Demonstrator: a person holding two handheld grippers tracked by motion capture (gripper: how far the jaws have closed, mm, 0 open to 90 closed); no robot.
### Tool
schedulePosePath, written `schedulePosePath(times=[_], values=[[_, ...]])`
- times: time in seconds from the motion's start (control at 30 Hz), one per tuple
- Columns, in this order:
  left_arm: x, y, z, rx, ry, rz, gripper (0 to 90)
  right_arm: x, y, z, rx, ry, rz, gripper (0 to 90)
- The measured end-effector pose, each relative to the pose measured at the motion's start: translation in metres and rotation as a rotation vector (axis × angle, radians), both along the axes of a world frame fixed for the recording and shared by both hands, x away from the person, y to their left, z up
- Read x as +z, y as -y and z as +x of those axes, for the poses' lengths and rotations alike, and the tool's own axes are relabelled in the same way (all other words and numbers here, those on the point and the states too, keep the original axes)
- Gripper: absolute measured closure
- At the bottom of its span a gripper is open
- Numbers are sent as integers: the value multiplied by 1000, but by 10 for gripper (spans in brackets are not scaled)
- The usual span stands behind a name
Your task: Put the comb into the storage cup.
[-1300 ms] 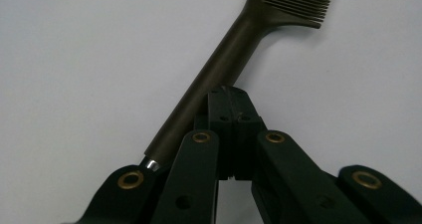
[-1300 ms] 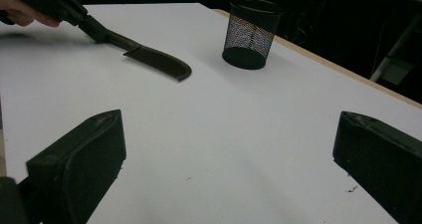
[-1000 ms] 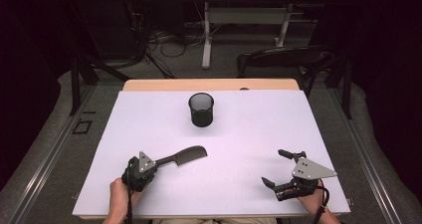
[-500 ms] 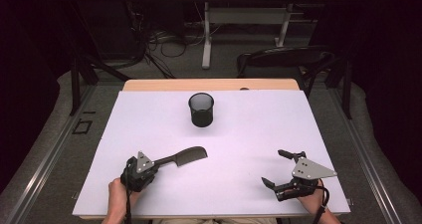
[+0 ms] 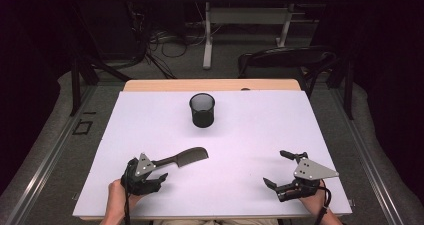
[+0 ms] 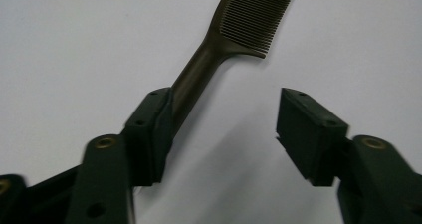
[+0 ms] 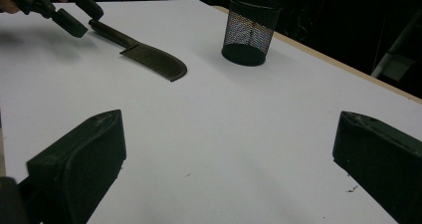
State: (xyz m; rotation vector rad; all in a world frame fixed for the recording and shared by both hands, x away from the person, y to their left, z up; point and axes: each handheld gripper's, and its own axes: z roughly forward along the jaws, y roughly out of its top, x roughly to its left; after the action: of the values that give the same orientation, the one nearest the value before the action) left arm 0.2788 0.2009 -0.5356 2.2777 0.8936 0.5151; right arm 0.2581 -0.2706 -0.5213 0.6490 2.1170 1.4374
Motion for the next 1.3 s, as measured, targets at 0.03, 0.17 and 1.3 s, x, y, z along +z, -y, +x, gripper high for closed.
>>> schedulePosePath(times=[0.03,0.17,1.3], values=[[1,1,0,-3,0,7,329,0,0,0,-1,0,3,1],[6,4,0,-37,-7,36,212,0,1,0,-3,-2,4,1],[30,9,48,-196,-21,160,0,-2,1,3,0,-32,-2,0]])
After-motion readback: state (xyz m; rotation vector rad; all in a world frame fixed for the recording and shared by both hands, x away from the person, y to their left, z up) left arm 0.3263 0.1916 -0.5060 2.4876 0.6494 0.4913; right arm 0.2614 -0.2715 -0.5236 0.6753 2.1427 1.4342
